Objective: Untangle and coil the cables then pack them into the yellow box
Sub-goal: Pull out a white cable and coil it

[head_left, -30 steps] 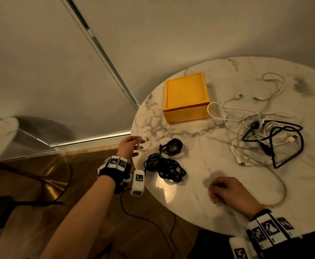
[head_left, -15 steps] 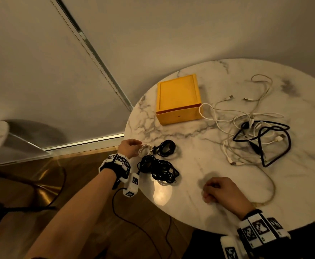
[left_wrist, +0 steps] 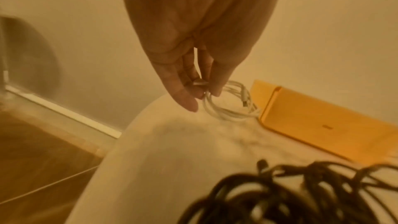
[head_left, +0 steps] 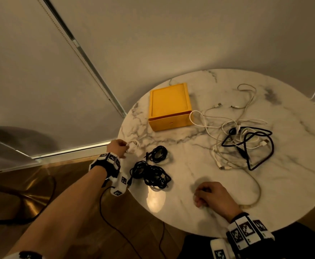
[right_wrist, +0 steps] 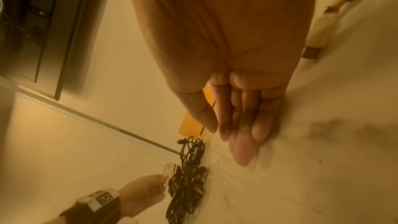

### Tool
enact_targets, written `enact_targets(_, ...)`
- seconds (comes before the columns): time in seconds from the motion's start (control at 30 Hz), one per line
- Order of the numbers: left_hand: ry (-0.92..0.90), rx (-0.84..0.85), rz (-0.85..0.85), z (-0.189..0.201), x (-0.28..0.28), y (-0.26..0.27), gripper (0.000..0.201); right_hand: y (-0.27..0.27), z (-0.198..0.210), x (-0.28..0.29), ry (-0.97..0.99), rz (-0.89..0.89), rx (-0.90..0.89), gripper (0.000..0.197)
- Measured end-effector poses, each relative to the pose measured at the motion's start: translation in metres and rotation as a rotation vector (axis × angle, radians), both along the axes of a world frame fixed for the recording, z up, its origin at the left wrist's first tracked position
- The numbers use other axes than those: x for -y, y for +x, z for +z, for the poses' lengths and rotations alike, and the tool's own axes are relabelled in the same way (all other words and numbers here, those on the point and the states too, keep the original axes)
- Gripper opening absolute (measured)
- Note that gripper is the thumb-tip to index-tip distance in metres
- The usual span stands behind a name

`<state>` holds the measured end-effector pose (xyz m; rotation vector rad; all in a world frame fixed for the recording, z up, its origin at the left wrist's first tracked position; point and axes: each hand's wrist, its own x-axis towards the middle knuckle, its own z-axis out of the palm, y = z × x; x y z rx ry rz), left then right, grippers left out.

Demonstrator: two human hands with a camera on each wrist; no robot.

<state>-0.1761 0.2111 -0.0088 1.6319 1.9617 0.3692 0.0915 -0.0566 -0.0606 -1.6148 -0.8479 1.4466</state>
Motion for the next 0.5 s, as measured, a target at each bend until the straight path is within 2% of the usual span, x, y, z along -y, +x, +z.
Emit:
enact_targets(0.07,0.059,0.080,-0.064,0.018,-0.001,0.011,0.026,0.002,0.001,0.001,0.003,0.006,-0.005,0.015)
enact_targets(0.17,0.155,0.103,-0.352,0.039,0.022,0.053,0.015,0.003,0.001,0.001,0.010,0.008,-0.029,0.015)
enact_targets(0.27,0.174,-0.020,-0.713,0.041,0.060,0.110,0.013,0.005,0.000,0.001,0.000,-0.010,-0.048,0.016)
enact_targets(0.37,0.049,-0.188,-1.065,0.027,0.089,0.156,0.014,0.007,-0.001,0.003,-0.001,-0.032,-0.082,0.019)
enact_targets(0.43,-0.039,-0.327,-1.148,0.015,0.097,0.170,0.017,0.005,0.001,0.006,0.017,-0.036,-0.113,0.019)
enact_targets(0.5,-0.060,-0.404,-1.128,0.005,0.103,0.175,0.017,0.005,0.004,0.011,0.057,-0.040,-0.126,0.021)
